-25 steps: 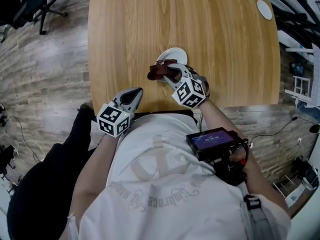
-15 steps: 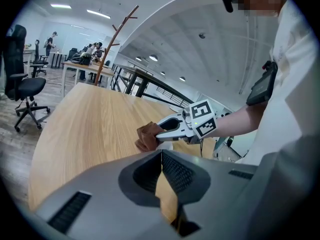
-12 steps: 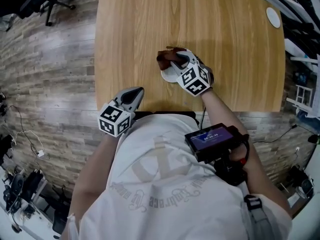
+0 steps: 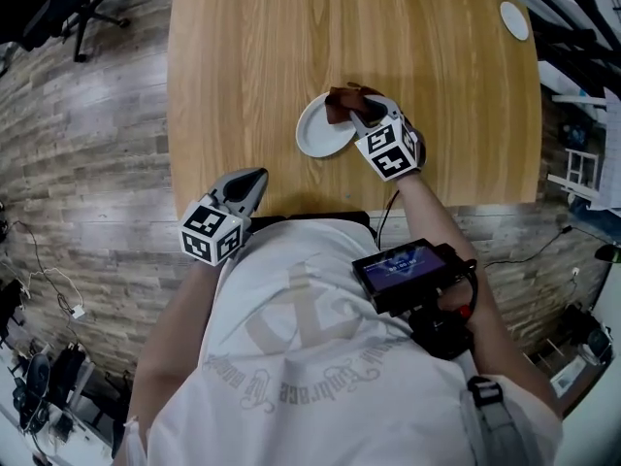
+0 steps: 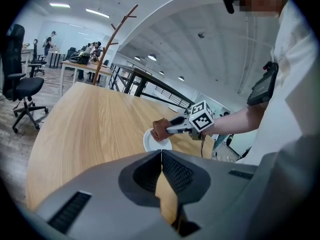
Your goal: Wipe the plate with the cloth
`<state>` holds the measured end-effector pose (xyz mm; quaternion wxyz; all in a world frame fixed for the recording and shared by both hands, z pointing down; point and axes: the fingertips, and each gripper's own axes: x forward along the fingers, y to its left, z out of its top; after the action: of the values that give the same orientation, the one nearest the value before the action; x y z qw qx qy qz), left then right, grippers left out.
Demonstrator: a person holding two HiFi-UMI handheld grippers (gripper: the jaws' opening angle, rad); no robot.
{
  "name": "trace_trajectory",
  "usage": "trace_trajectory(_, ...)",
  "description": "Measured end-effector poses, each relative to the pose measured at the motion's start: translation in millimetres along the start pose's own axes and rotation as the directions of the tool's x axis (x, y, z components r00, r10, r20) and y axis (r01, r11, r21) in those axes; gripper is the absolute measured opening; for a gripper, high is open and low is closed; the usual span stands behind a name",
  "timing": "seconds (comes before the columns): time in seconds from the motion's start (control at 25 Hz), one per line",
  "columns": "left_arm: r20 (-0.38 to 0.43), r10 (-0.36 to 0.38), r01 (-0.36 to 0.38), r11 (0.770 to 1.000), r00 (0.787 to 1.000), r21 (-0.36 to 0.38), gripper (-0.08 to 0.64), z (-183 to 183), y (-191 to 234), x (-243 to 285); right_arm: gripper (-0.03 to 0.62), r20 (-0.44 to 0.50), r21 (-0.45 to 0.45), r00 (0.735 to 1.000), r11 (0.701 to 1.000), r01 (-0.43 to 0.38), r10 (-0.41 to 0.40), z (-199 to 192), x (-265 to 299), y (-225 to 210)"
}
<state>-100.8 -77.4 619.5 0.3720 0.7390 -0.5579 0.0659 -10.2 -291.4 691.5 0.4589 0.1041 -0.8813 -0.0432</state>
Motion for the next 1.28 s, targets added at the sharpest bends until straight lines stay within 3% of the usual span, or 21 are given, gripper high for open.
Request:
trace_trajectory(0.32, -0.004, -0.032, 0.032, 0.999, 0.999, 0.028, 0.013, 6, -2, 8, 0.127, 0.064, -0.039, 0.990, 0.992, -0.122, 0.125, 4, -14, 68)
trace_trajectory(0.48, 0.000, -0.045, 0.045, 0.998, 0.999, 0.046, 0.014, 7, -7, 10, 0.127, 0.122, 0.065, 0.981, 0.985, -0.157, 0.148, 9, -19, 79)
trace_trajectory(0.72, 0.020, -0.048, 0.046, 0.996, 0.999, 0.081, 0.012, 19, -2, 4, 0.127, 0.218, 0.311, 0.973, 0.940, -0.142, 0.075, 18, -36, 57)
trace_trajectory(0.84, 0.046, -0.048, 0.044, 0.995, 0.998, 0.094, 0.012, 29, 1, -1, 0.127, 0.267, 0.388, 0.964, 0.913, -0.126, 0.019, 24, -54, 44)
trace_trajectory(1.12, 0.091, -0.082, 0.069, 0.988, 0.992, 0.142, 0.012, 51, -2, -7, 0.127, 0.392, 0.493, 0.911, 0.865, -0.094, -0.125, 41, -107, 22)
trace_trajectory(1.28, 0.073, -0.124, 0.107, 0.973, 0.990, 0.207, 0.013, 53, -8, -2, 0.127, 0.460, 0.497, 0.872, 0.862, -0.097, -0.167, 47, -134, 31)
